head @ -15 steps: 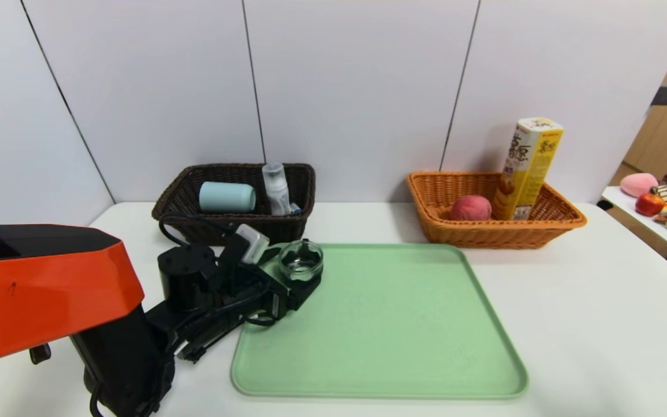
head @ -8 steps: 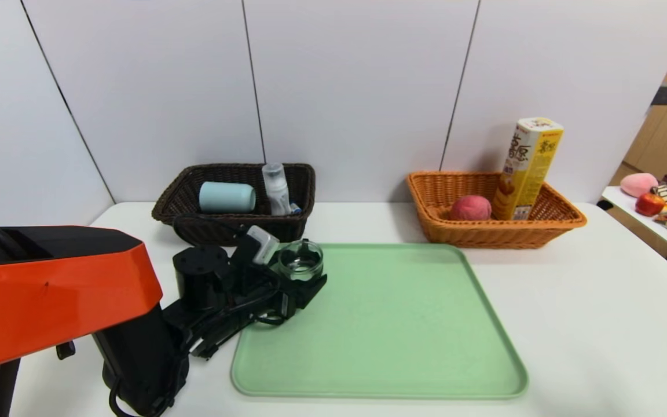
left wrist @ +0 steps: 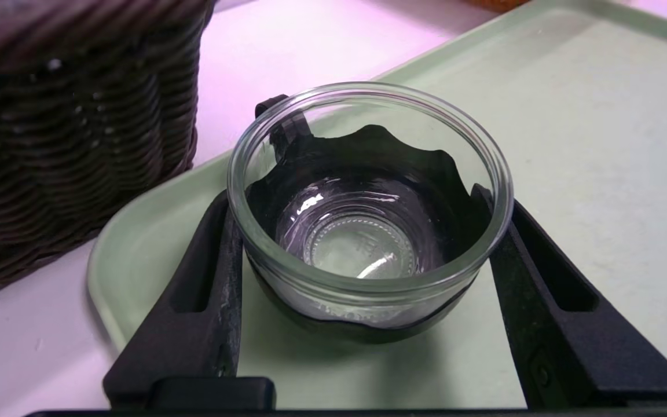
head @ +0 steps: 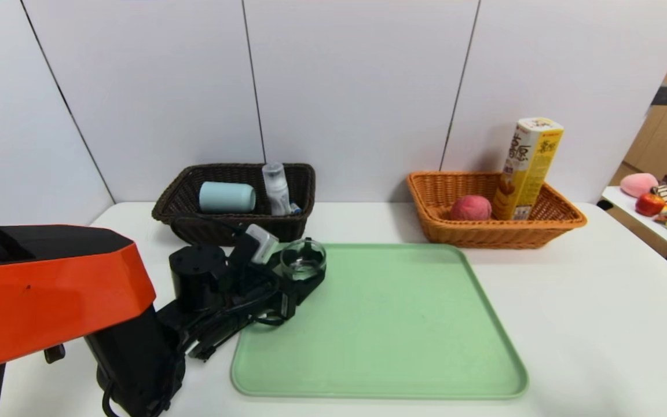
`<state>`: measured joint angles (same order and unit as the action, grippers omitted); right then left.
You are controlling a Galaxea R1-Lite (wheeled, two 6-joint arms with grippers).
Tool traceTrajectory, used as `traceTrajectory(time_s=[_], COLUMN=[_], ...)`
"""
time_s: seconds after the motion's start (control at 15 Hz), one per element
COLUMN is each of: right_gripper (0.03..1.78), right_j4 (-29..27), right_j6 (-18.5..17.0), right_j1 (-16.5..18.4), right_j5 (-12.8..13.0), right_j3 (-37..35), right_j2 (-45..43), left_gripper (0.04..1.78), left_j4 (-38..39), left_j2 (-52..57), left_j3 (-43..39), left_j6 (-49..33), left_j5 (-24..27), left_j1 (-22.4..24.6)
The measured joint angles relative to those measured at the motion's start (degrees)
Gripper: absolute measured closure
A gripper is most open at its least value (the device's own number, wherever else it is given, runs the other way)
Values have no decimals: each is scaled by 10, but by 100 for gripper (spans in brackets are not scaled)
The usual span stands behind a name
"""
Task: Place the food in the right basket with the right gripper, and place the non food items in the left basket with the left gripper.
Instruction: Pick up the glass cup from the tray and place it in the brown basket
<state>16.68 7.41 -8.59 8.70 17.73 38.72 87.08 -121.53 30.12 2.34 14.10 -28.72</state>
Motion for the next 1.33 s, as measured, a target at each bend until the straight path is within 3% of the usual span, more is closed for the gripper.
traceTrajectory(time_s=[0.2, 0.4, 0.67, 0.93, 1.13, 1.33], right_gripper=[11, 11, 11, 11, 11, 11], right_j4=[-1, -1, -1, -1, -1, -1], right_j6=[0, 0, 0, 0, 0, 0], right_j1=[0, 0, 0, 0, 1, 1], right_j5=[0, 0, 0, 0, 0, 1], right_j3=[-4, -7, -7, -11, -12, -13], right_j2=[0, 0, 0, -1, -1, -2], left_gripper=[61, 61, 61, 61, 61, 61], left_j4=[-4, -78, -251, -443, -579, -596], left_j2=[69, 162, 222, 200, 159, 111], left_j3=[-5, 37, 171, 325, 376, 400], left_j6=[4, 5, 5, 6, 34, 40], left_j5=[1, 2, 3, 1, 0, -15], left_j1=[-9, 3, 117, 211, 245, 251])
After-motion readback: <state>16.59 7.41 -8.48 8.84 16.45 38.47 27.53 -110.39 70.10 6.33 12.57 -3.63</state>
